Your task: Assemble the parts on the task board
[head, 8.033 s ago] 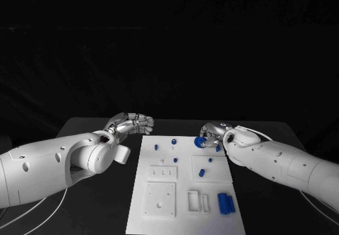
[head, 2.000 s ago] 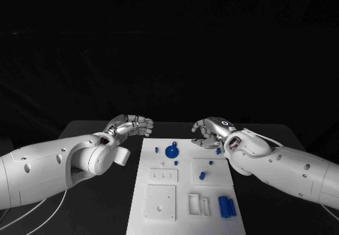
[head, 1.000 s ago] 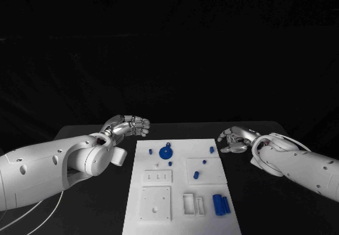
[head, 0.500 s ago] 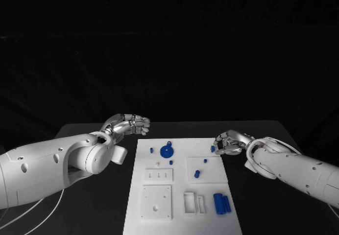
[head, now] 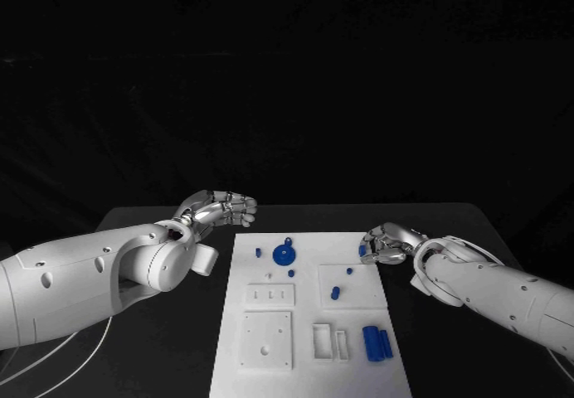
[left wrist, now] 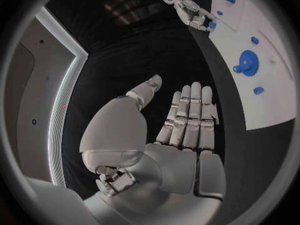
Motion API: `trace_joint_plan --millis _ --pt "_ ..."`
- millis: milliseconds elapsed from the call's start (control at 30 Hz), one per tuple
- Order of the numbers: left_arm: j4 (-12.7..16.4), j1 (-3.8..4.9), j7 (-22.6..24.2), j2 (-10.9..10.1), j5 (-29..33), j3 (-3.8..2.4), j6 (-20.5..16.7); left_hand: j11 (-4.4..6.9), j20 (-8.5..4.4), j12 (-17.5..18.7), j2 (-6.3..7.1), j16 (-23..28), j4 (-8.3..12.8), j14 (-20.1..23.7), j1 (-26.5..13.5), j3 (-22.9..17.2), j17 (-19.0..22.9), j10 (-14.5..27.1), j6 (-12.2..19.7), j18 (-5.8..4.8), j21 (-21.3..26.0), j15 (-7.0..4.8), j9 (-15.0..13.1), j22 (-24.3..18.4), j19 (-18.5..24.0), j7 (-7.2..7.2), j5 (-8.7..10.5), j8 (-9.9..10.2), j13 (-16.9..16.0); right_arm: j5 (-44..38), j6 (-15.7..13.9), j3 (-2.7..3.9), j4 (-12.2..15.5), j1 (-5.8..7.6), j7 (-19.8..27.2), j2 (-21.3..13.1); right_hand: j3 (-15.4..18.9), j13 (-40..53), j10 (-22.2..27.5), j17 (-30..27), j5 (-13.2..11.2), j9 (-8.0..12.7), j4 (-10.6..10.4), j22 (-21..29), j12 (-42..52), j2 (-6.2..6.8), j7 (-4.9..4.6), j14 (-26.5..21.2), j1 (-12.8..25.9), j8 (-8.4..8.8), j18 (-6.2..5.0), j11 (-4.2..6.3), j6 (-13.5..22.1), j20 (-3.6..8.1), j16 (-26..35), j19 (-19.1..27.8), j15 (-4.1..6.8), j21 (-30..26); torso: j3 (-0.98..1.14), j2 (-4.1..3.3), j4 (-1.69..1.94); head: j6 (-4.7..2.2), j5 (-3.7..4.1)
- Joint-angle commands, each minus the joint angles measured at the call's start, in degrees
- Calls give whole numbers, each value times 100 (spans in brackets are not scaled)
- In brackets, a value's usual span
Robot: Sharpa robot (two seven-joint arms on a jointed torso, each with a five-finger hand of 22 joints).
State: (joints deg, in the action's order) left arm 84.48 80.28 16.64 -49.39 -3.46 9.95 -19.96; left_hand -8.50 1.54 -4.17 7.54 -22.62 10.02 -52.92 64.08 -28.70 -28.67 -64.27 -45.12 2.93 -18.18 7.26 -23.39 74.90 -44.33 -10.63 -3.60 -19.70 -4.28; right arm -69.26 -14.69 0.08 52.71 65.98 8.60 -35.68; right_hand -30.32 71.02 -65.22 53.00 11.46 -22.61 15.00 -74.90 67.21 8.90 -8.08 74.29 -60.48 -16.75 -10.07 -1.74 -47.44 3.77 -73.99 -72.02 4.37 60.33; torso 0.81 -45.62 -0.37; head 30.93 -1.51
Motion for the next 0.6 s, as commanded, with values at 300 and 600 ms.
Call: trace_joint_plan --millis 300,600 --pt "6 7 54 17 -26 -4 97 -28 12 23 7 35 30 -32 -5 -14 -12 -28 -19 101 -32 17 9 130 36 -7 -11 35 8 20 -97 0 -86 -12 24 34 -415 -9 4 31 -618 19 -118 -80 27 -75 -26 14 -112 7 -493 -12 -43 2 45 -5 6 -8 0 11 -3 15 -8" --pt "7 7 48 18 -26 -4 103 -29 12 23 5 37 31 -32 -7 -15 -14 -28 -18 100 -32 18 9 130 37 -8 -11 36 8 19 -89 0 -84 -23 29 73 -691 15 -42 47 -850 12 -195 -88 69 -102 -9 23 -179 -30 -493 3 -126 -2 50 -15 18 2 -1 10 0 5 3"
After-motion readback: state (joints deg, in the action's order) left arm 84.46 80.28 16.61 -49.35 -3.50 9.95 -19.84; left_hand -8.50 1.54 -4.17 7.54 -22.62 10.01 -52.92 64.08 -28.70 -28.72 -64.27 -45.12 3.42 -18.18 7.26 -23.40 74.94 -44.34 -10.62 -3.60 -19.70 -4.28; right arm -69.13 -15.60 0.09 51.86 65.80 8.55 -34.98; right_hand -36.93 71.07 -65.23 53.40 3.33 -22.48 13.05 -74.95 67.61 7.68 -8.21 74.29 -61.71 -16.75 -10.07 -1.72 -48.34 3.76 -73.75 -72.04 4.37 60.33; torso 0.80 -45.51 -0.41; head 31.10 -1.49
